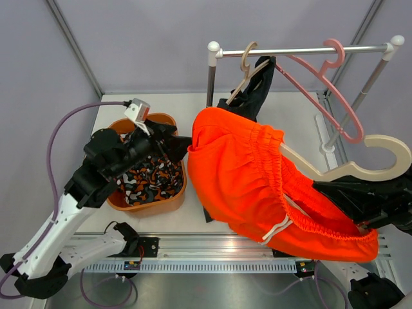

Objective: Remove the shorts from the hanger

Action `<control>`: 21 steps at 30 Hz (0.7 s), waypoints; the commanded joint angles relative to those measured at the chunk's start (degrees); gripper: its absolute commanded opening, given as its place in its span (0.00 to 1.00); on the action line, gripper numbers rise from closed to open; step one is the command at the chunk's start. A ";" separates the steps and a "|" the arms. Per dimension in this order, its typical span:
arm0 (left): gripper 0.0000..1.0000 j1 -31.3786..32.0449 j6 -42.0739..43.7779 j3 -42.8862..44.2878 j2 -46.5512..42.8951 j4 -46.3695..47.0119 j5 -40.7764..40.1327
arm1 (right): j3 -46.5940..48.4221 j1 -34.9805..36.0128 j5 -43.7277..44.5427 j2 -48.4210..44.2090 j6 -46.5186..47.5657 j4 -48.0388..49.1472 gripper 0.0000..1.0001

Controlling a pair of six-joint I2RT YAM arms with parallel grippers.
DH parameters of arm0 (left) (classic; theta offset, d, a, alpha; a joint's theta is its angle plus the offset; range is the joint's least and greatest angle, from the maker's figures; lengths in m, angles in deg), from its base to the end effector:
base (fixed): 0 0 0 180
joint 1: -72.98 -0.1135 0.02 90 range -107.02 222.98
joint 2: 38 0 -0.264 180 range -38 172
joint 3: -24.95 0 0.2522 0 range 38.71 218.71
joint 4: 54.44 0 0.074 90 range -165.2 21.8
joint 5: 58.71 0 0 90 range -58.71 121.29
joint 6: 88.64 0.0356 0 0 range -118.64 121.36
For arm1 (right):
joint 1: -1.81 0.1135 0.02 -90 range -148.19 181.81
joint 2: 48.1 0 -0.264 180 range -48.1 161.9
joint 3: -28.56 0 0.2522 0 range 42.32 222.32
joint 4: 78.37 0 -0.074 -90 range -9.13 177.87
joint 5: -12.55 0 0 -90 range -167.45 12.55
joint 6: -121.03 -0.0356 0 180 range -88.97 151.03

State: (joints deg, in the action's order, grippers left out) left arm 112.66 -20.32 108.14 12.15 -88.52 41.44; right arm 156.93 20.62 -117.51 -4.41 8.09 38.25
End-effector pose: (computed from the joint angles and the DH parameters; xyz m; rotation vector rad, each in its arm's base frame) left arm 0.1278 -0.1142 0.4517 0.4050 1.6262 -0.9641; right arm -0.0577 0.0045 0.5838 -0.5972 1.2238 1.0357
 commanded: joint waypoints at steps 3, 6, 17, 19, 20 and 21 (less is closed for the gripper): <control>0.99 0.13 2.69 4.31 -6.55 0.46 -12.67 | -11.30 0.26 -5.82 5.97 -4.13 9.54 0.00; 0.99 0.13 2.07 4.49 -7.78 -0.95 -17.68 | -15.63 0.35 -3.47 6.59 -3.34 9.99 0.00; 0.98 0.13 2.16 6.33 -0.77 -4.65 -15.96 | -21.01 7.72 12.15 12.30 1.22 10.87 0.00; 0.97 0.22 1.81 6.33 0.91 -4.30 -14.55 | -19.43 13.58 17.18 15.01 2.28 8.95 0.00; 0.97 0.40 1.72 6.51 1.78 -4.29 -14.20 | -18.99 15.89 22.42 15.90 3.24 8.41 0.00; 0.97 0.66 1.55 6.60 3.36 -4.21 -14.11 | -18.46 18.00 25.35 16.78 3.51 7.97 0.00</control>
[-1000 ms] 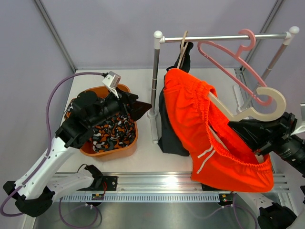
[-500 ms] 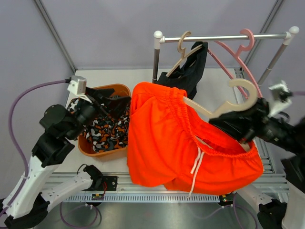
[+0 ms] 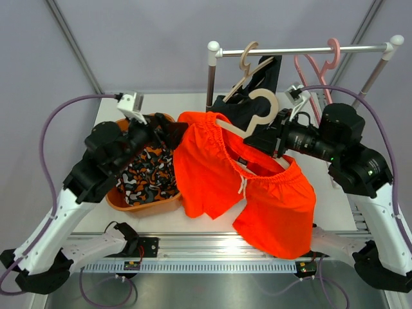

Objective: Remove the shorts from the hanger

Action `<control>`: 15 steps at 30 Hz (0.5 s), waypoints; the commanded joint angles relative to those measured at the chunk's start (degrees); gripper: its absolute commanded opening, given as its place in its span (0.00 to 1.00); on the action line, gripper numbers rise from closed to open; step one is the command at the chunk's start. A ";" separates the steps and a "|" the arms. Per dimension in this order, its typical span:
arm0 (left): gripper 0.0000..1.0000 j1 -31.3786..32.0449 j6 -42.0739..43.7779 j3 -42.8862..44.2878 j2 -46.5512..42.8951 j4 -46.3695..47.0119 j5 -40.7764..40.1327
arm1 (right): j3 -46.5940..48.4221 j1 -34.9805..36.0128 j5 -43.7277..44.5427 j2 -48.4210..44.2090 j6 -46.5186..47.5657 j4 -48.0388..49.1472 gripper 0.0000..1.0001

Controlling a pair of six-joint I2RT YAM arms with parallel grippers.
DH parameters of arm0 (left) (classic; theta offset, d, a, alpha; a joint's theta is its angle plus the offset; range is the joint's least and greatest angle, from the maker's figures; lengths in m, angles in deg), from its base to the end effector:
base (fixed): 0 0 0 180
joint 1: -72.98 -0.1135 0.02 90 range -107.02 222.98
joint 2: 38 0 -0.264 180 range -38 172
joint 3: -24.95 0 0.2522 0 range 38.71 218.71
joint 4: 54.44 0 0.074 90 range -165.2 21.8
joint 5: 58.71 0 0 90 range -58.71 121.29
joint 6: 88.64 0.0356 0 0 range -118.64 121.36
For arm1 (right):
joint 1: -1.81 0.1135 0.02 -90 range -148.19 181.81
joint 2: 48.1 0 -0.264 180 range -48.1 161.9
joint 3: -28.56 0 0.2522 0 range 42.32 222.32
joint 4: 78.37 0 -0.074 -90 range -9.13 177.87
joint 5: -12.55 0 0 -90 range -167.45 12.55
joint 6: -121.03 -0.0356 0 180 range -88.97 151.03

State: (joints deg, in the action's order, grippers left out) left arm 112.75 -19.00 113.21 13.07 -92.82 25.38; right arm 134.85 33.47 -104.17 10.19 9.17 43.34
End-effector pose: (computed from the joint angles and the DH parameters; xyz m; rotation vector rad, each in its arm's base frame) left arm 0.1287 -0.1024 0.4690 0.1945 1.6289 -0.7307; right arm 0.1228 0.0945 0.5066 -0.5163 1.7872 1.0728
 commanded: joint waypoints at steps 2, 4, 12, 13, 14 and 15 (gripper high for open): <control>0.96 1.71 0.14 1.44 3.68 0.45 1.52 | 5.20 11.63 20.07 4.99 3.40 1.56 0.00; 0.96 2.76 -0.20 1.00 4.39 1.15 0.82 | 7.39 15.52 25.99 7.97 3.76 -0.02 0.00; 0.97 3.82 -0.65 -1.29 3.07 2.39 1.08 | 12.58 24.49 47.01 14.58 4.38 -3.37 0.00; 0.97 3.83 -0.56 -1.20 3.51 2.04 1.17 | 12.93 25.02 47.63 15.36 4.29 -3.28 0.00; 0.97 3.91 -0.65 -1.11 3.86 1.34 1.25 | 13.20 25.38 48.68 15.72 4.29 -3.28 0.00; 0.97 4.09 -0.65 -1.28 4.21 0.98 0.99 | 14.25 26.51 49.21 16.16 4.20 -3.28 0.00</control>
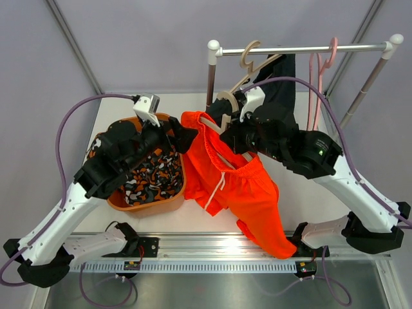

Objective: Remove the shorts from the hanger

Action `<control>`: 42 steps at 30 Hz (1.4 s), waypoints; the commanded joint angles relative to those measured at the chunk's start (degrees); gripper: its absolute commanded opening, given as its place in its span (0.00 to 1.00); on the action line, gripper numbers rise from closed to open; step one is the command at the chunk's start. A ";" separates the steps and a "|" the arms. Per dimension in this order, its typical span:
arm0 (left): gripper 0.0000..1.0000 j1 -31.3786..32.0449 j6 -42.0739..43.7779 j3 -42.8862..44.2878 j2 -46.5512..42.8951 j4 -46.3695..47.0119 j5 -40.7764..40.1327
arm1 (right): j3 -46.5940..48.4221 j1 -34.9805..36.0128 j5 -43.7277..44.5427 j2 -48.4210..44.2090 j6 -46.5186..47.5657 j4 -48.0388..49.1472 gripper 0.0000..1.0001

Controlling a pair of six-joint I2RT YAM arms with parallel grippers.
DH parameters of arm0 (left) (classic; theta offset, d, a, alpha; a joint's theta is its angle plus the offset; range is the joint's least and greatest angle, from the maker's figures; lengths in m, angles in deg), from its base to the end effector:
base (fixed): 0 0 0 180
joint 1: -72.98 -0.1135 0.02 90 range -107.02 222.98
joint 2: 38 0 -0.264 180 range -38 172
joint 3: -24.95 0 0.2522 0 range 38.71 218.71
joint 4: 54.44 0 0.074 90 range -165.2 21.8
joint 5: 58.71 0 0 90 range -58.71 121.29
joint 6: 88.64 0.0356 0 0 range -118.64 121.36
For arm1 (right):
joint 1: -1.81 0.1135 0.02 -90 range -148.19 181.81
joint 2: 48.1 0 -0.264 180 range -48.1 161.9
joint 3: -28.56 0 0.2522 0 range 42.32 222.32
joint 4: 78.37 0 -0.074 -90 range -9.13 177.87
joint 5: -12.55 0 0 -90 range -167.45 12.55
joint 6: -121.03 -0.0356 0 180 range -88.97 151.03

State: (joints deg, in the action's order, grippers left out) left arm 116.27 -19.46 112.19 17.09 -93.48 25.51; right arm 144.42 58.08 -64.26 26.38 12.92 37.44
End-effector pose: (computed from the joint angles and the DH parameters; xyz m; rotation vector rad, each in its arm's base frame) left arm 0.1415 -0.1284 0.4511 0.2635 1.7276 -0.7467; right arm 0.1393 0.1941 0.4925 -0.5099 1.9451 0.6204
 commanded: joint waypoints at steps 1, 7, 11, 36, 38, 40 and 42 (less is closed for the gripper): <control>0.96 0.74 -0.36 -0.61 0.37 1.55 0.60 | 5.38 2.43 9.92 1.10 0.53 2.45 0.00; 0.96 1.10 -2.03 -4.03 -0.07 4.27 -0.63 | 11.01 5.60 13.70 5.41 1.23 0.34 0.00; 0.96 1.36 -2.38 -4.83 0.28 5.06 -0.28 | 12.94 6.83 15.45 7.35 1.32 -0.37 0.00; 0.11 1.80 -3.09 -6.15 0.72 5.68 -12.49 | 19.10 14.83 19.60 10.87 2.11 -5.64 0.00; 0.00 1.80 -3.35 -5.54 0.81 5.24 -15.12 | 19.10 15.97 20.11 10.60 2.03 -6.34 0.00; 0.00 1.80 -3.44 -5.71 -0.06 5.85 -16.62 | 19.27 17.47 21.60 10.25 1.50 -8.01 0.00; 0.00 1.80 -3.44 -5.80 -0.68 6.20 -19.87 | 18.84 18.78 21.96 9.64 1.06 -9.67 0.00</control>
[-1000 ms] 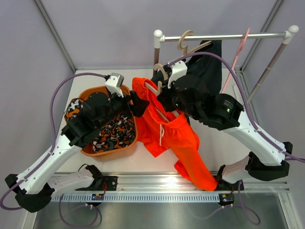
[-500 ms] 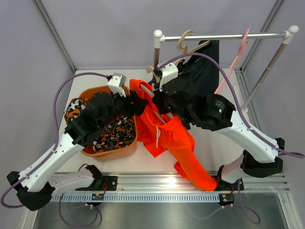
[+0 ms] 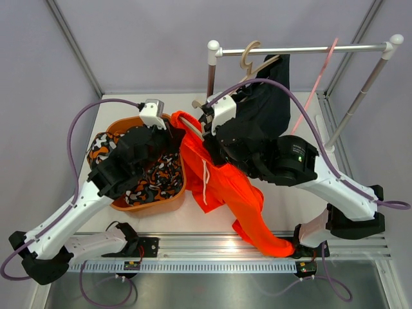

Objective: Remove the shorts from the hanger

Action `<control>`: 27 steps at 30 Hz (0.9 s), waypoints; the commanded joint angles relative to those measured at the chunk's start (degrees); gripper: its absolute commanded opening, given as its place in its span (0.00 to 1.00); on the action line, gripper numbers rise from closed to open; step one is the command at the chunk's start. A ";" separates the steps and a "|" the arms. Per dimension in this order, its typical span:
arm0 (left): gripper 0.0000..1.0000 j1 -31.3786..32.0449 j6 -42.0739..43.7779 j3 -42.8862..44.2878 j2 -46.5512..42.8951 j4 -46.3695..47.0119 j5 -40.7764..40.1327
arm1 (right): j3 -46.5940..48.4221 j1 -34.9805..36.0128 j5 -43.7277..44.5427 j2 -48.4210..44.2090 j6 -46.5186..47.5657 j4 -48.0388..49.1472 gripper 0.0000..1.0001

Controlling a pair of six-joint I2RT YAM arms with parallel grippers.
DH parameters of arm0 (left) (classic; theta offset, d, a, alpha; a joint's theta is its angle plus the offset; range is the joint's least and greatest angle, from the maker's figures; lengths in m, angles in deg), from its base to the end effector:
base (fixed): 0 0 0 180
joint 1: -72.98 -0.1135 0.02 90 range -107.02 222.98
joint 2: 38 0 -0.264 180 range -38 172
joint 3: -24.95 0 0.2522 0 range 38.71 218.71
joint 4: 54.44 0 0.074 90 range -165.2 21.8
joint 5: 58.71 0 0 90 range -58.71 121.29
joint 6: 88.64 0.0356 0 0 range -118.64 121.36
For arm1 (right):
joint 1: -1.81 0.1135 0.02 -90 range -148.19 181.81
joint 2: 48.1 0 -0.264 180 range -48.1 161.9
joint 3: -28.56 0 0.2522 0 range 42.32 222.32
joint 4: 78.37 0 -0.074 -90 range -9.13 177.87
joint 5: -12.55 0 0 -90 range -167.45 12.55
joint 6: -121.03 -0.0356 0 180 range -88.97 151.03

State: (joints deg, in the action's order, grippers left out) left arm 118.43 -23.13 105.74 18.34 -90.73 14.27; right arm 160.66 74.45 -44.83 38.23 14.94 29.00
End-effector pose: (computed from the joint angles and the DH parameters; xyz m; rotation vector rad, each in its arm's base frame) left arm 0.1540 -0.1416 0.4155 0.1121 1.8067 -0.6161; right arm 0.0994 0.2537 0.5107 -0.6165 1.8883 0.4310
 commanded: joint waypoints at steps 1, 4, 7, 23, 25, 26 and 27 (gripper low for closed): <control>0.00 -0.36 0.23 0.83 -2.28 3.19 -9.95 | 2.33 2.85 2.71 -2.56 -1.21 -1.59 0.00; 0.00 -0.36 0.32 1.79 -1.93 2.22 -14.70 | 0.49 4.43 3.06 -4.58 -2.01 -2.47 0.00; 0.00 -0.45 0.76 2.50 -0.97 1.52 -17.34 | -1.71 5.84 3.85 -7.30 -2.89 -2.30 0.00; 0.00 -3.25 0.14 0.47 2.90 1.61 -18.23 | -4.44 9.27 3.77 -13.29 -1.39 0.26 0.00; 0.00 -5.62 0.23 1.09 3.08 0.99 -16.05 | -4.26 9.54 3.33 -13.55 -1.66 -0.45 0.00; 0.00 -8.16 -0.29 1.53 3.25 0.64 -14.90 | -4.52 9.54 2.72 -14.16 -1.57 -0.80 0.00; 0.00 -9.23 -0.82 1.70 3.43 0.38 -14.19 | -4.79 9.71 2.01 -14.60 -1.66 -0.54 0.00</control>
State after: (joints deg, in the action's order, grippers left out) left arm 115.05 -24.69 105.98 20.50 -89.37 5.86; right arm 154.37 81.75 -40.59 28.33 13.73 27.95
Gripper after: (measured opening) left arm 0.025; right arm 0.078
